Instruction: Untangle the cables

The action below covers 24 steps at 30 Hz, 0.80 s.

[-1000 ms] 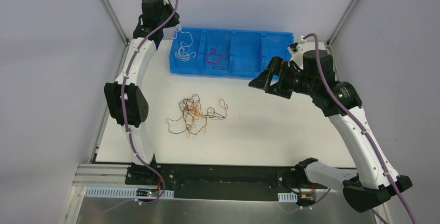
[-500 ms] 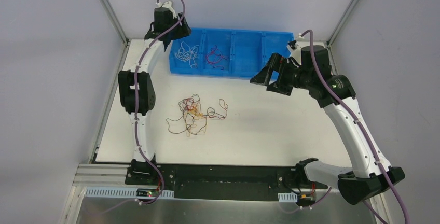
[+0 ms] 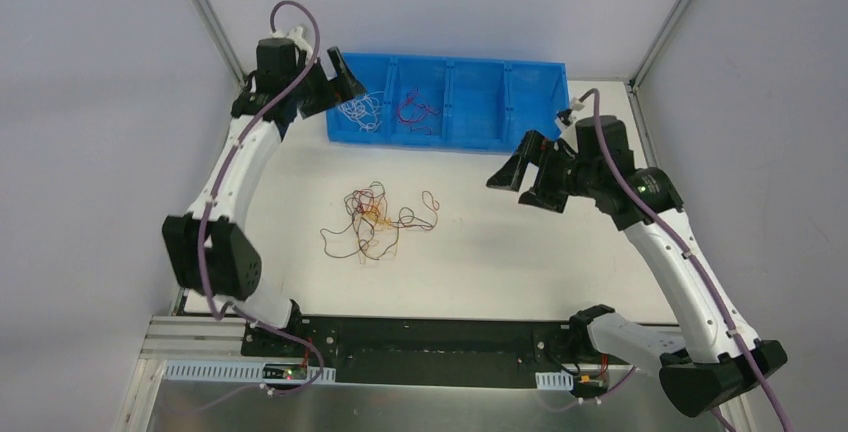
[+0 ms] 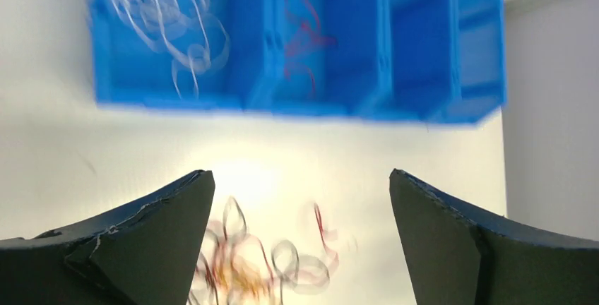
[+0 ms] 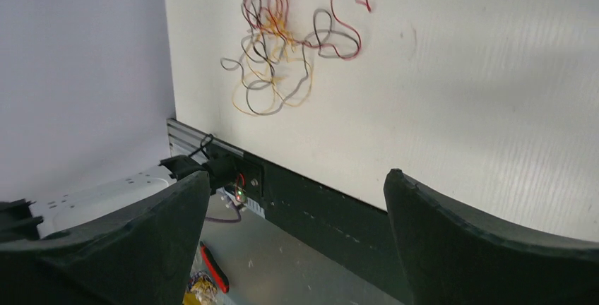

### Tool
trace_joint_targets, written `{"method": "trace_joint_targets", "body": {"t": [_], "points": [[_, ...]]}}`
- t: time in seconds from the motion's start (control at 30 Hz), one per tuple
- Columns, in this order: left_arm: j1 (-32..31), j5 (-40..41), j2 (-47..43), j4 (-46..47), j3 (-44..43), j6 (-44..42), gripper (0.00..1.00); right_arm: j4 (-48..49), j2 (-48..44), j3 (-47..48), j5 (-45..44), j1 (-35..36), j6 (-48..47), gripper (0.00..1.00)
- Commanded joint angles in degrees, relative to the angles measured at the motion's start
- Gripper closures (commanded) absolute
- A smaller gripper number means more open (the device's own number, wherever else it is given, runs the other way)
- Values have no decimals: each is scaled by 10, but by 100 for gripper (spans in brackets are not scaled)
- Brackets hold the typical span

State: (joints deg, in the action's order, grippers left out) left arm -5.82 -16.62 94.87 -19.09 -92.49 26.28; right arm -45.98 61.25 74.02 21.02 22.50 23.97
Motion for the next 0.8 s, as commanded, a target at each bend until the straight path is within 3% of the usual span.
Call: {"method": "trace_joint_targets", "body": {"t": [0.0, 0.2, 0.37, 0.77], "points": [[-25, -75, -128, -40, 174, 40, 1, 3, -13, -58, -36, 48, 41, 4], [-37, -64, -298, -68, 379, 52, 1, 55, 60, -87, -94, 129, 62, 9], [-38, -39, -368, -67, 456, 86, 3, 92, 165, -55, -131, 158, 47, 16], [-39, -8, -327, -55, 488, 67, 23, 102, 419, 109, -198, 206, 21, 28]]}}
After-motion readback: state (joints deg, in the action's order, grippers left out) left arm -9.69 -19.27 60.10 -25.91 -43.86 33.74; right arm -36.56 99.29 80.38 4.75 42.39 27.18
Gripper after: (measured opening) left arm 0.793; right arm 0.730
